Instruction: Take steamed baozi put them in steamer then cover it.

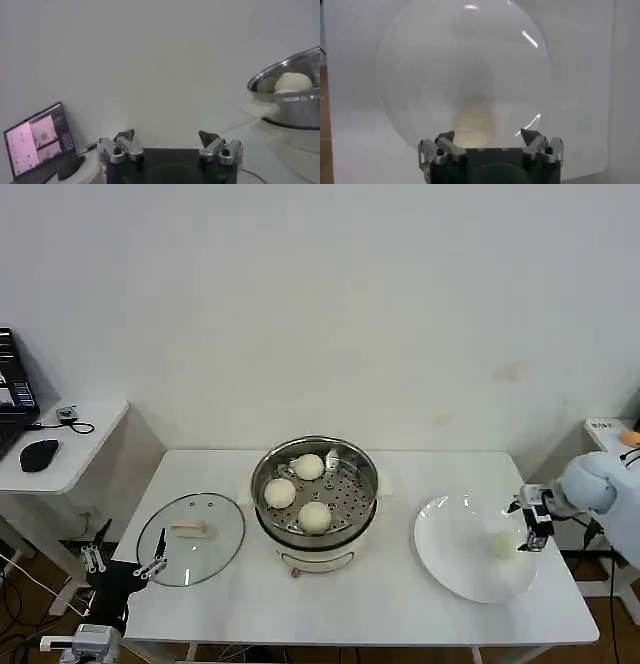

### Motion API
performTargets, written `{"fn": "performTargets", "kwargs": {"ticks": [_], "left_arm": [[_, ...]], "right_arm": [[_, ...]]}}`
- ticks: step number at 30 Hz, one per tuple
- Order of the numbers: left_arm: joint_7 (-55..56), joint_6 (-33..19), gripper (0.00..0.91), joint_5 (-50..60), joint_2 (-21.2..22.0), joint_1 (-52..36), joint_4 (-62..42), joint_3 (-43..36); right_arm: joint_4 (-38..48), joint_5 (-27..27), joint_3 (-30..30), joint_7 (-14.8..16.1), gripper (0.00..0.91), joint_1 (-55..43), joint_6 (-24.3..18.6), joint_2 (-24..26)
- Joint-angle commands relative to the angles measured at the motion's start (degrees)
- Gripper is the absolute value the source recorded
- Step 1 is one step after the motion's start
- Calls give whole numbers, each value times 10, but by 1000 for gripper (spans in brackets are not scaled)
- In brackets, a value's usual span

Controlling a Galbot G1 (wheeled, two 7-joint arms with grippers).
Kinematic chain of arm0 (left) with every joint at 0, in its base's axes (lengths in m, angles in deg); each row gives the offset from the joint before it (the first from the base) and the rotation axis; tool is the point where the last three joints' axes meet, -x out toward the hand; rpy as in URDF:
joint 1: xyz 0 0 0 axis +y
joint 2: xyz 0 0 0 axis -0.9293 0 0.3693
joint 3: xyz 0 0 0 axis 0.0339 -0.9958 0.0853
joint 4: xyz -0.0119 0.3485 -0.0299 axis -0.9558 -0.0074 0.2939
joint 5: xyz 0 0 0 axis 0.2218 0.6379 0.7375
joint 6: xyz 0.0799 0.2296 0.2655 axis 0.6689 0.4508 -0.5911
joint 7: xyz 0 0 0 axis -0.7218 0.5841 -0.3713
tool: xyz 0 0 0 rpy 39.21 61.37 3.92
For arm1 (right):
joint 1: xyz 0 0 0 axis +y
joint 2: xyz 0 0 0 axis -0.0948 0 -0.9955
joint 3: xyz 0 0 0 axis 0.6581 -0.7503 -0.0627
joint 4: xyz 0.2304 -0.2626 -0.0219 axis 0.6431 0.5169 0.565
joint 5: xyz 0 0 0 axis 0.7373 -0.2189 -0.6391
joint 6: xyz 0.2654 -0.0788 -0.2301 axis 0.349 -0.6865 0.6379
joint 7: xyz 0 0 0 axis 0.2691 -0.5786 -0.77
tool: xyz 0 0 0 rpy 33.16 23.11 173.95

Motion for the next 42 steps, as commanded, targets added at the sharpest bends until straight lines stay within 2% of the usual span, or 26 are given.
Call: {"fn": "performTargets", "kwargs": {"ticks": [1, 3, 11, 19, 26, 29, 32, 35, 42], "left_arm": [[1, 0, 907, 0, 1, 0, -1, 0], [0, 0, 907, 0, 0, 0, -1, 1], [0, 0, 907, 0, 1, 1, -2, 3], [1, 0, 907, 0, 1, 2, 0, 3], [1, 1, 907, 0, 1, 1, 3, 3], [0, 1, 907, 0, -1, -1, 4, 3], [0, 3, 907, -2, -4, -4, 4, 4], [0, 5, 907, -3, -6, -9, 1, 3], [0, 5, 907, -4, -7, -14, -6, 6]], "right_arm": [[54, -29, 14, 2, 907, 22, -9, -47], [60, -32, 11, 2, 907, 20, -8, -54], [64, -40, 6, 8, 806, 18, -4, -60], [55, -42, 8, 13, 675, 22, 5, -47], [34, -22, -12, 25, 635, -10, 12, -28], [15, -1, -46, 27, 635, -59, 18, -13], [-15, 32, -110, 28, 645, -140, 30, -1], [-38, 74, -139, 27, 645, -209, 48, -4], [-72, 169, -252, 13, 645, -388, 101, -73]]}}
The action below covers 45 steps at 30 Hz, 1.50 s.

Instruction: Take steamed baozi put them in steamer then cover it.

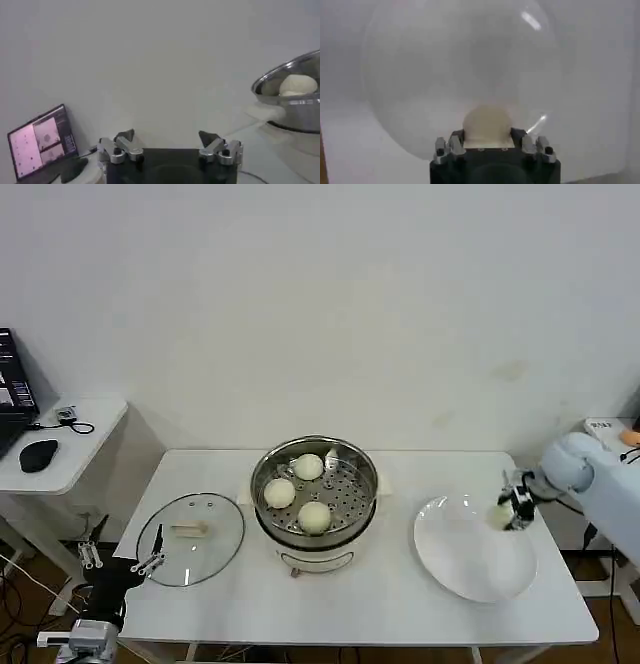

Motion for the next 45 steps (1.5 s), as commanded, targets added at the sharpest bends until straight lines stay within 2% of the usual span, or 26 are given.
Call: {"fn": "performTargets", "kwargs": {"ticks": [1, 4, 7, 10, 17, 22, 30, 45], "left_arm": [[0, 0, 907, -1, 0, -2, -1, 1], [0, -1, 907, -2, 0, -2, -1, 2], [0, -1, 907, -1, 2, -1, 1, 3], [1, -1, 907, -1, 5, -1, 4, 6], [1, -2, 907, -2, 8, 3, 11, 18], [1, -3, 907, -5, 10, 4, 14, 24], [2, -4, 907, -6, 13, 6, 18, 28], [2, -5, 907, -9, 11, 3, 16, 30]], "right_arm": [[-52, 117, -147, -11, 655, -231, 60, -58], [-73, 167, -198, -36, 655, -299, 103, -106], [-91, 207, -244, -62, 655, -325, 141, -147], [-98, 256, -261, -88, 655, -328, 177, -180], [-78, 329, -284, -146, 655, -309, 235, -258], [-67, 353, -305, -165, 655, -284, 262, -292], [-34, 334, -314, -167, 665, -241, 266, -322], [10, 263, -309, -150, 655, -211, 247, -325]]}}
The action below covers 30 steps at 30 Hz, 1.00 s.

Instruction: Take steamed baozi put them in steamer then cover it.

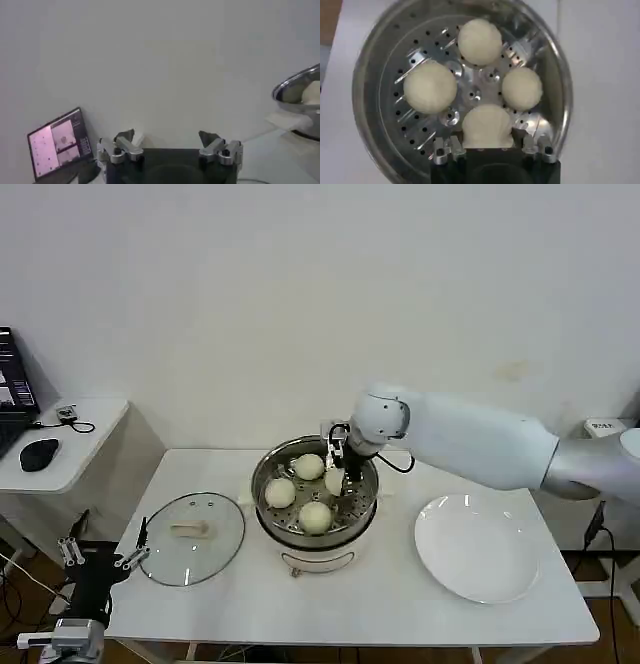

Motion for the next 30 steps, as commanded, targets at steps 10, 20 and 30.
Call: {"fn": "performTargets", "kwargs": {"ticks": [10, 20, 30], "left_arm": [[0, 0, 907, -2, -2, 0, -2, 3], [0, 0, 907, -2, 0, 1, 0, 3], [0, 0, 907, -3, 0, -1, -6, -1]], "right_arm": [[33, -49, 4, 1, 756, 27, -3, -22], [5, -47, 27, 4, 907, 24, -9, -1], [-132, -63, 115, -109, 907, 36, 7, 117]]}}
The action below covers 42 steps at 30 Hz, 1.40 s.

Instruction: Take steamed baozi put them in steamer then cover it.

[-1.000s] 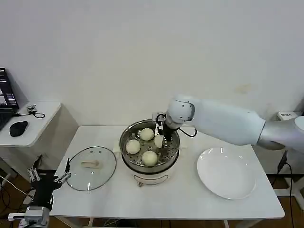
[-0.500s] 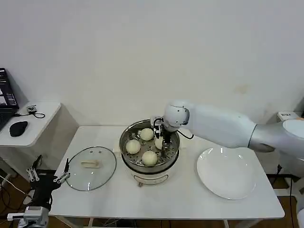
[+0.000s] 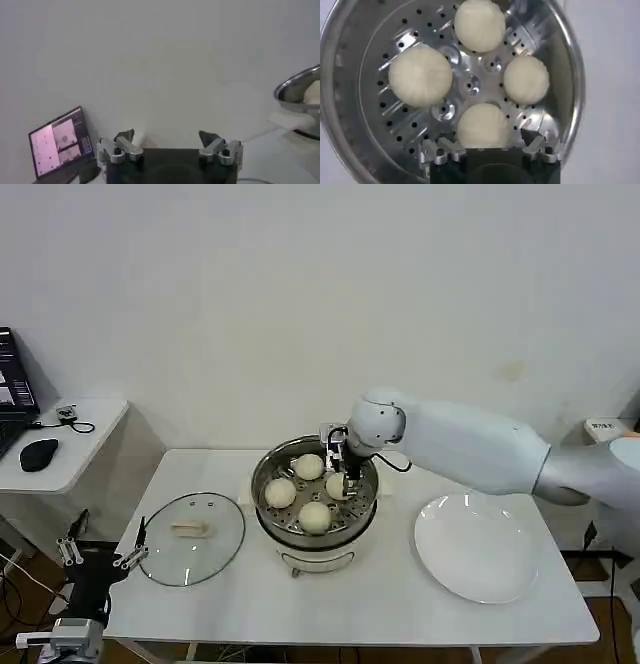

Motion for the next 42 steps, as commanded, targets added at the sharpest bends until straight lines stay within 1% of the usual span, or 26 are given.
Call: {"fn": "performTargets", "kwargs": {"ticks": [1, 2, 3, 4, 5, 6, 7, 8, 9, 10, 11, 13, 15, 16, 18, 19, 20, 21, 22, 24, 26, 27, 28, 32, 36, 42], "left_arm": [[0, -1, 907, 0, 0, 0, -5, -2], [0, -1, 907, 0, 1, -1, -6, -3], [0, -1, 907, 0, 2, -2, -7, -4], [0, -1, 907, 0, 2, -4, -8, -5], [1, -1, 907, 0, 2, -5, -11, -6], [1, -1, 907, 0, 3, -7, -13, -6], [2, -1, 907, 1, 2, -8, -17, -8], [4, -1, 907, 0, 2, -9, -21, -9], [6, 0, 907, -1, 1, -10, -24, -12], [8, 0, 907, -2, 1, -10, -27, -15], [9, 1, 907, -3, 1, -11, -31, -15], [9, 1, 907, -6, 1, -11, -35, -18], [10, 3, 907, -6, 3, -13, -39, -21], [12, 4, 907, -6, 4, -15, -42, -23], [13, 4, 907, -6, 4, -15, -46, -24], [15, 4, 907, -6, 3, -15, -49, -26], [18, 4, 907, -5, 3, -15, -52, -25], [22, 3, 907, -4, 2, -16, -54, -25], [42, -1, 907, 1, 0, -17, -59, -26], [53, 1, 907, 35, -3, -19, -73, -25], [50, -10, 907, 134, -17, -18, -96, -24], [45, -19, 907, 163, -21, -17, -100, -23], [33, -22, 907, 222, -29, -14, -111, -22], [23, -46, 907, 364, -42, -6, -132, -34], [33, -63, 907, 491, -45, -20, -161, -59], [47, -75, 907, 601, -60, -60, -214, -106]], "right_arm": [[-117, -8, 88, -123, 907, 28, 15, 104], [-133, -3, 98, -153, 907, 44, 20, 112], [-155, 8, 125, -207, 907, 73, 20, 133], [-165, 9, 153, -237, 907, 106, 12, 140], [-179, 14, 177, -283, 907, 140, 5, 153], [-188, 21, 217, -336, 907, 180, -12, 165], [-195, 18, 257, -359, 907, 235, -32, 169], [-200, 12, 295, -404, 907, 275, -55, 170], [-205, 10, 348, -435, 907, 323, -91, 170], [-211, 3, 369, -463, 907, 377, -117, 169], [-218, -18, 427, -470, 907, 427, -135, 160], [-228, -49, 490, -490, 907, 504, -182, 147], [-233, -98, 605, -484, 907, 594, -213, 114], [-232, -121, 655, -482, 907, 646, -241, 88], [-234, -133, 715, -486, 907, 702, -262, 55], [-237, -151, 775, -484, 907, 750, -296, 26], [-240, -161, 811, -478, 907, 776, -316, 5], [-242, -165, 833, -476, 907, 794, -332, 1], [-245, -169, 868, -469, 907, 823, -355, -37], [-250, -177, 913, -457, 907, 867, -381, -80], [-265, -181, 975, -436, 907, 921, -406, -122], [-271, -178, 985, -436, 907, 934, -416, -126], [-285, -171, 1014, -431, 907, 968, -425, -144], [-324, -143, 1062, -428, 907, 1046, -442, -170], [-346, -123, 1079, -436, 907, 1100, -441, -173], [-390, -113, 1101, -442, 907, 1133, -440, -183]]}}
